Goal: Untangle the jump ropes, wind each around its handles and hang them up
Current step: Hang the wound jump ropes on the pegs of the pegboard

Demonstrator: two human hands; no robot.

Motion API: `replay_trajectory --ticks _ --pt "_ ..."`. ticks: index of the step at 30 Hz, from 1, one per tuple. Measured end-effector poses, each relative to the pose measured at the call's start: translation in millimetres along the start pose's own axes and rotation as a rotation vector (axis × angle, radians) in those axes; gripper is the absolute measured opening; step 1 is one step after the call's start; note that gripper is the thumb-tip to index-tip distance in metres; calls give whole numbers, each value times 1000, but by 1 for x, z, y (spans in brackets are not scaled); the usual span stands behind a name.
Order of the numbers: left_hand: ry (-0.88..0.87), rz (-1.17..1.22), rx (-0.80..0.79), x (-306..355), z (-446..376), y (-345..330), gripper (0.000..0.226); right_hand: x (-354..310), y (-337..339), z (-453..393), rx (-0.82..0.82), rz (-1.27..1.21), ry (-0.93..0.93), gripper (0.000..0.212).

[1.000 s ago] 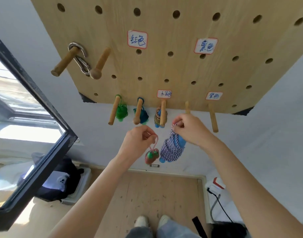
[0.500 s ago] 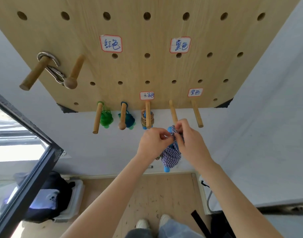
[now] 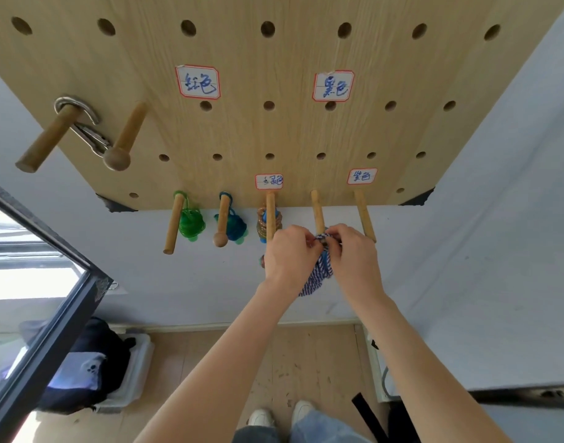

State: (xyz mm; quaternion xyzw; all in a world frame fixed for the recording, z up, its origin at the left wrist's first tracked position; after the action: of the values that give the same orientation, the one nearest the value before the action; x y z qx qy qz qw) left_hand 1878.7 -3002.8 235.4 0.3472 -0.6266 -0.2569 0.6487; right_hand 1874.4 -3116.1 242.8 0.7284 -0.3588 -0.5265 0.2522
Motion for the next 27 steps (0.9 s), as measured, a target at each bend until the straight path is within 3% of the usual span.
replay_trajectory --ticks 4,11,15,19,25,27 --pt "-57 -31 -43 -1 -7 -1 21 8 -5 -5 -97 -137 36 10" --pt "-29 -77 38 -1 -14 -2 22 18 -11 -23 -98 -188 29 9" --pt "-27 -118 53 -1 -14 -5 22 13 -5 -11 40 -187 60 12" --pt "6 -43 72 -4 -13 -3 20 13 -2 11 104 7 155 14" --pt "37 27 74 -5 -16 -1 18 19 -12 2 33 55 -42 17" --pt "57 44 67 -7 -16 -1 18 20 -7 1 64 -68 -128 16"
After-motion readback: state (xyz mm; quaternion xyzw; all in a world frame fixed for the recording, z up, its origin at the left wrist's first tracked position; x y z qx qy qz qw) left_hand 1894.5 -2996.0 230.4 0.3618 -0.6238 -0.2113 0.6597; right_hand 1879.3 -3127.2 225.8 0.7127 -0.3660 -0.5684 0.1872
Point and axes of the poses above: each hand's wrist, its own z-axis away from the middle knuckle, its own y-axis out of the back of the hand, x = y × z, the point moved 8 cm from there along -z, towards the middle knuckle, and after that the axes turned 3 degrees about x, right-handed, at the moved point
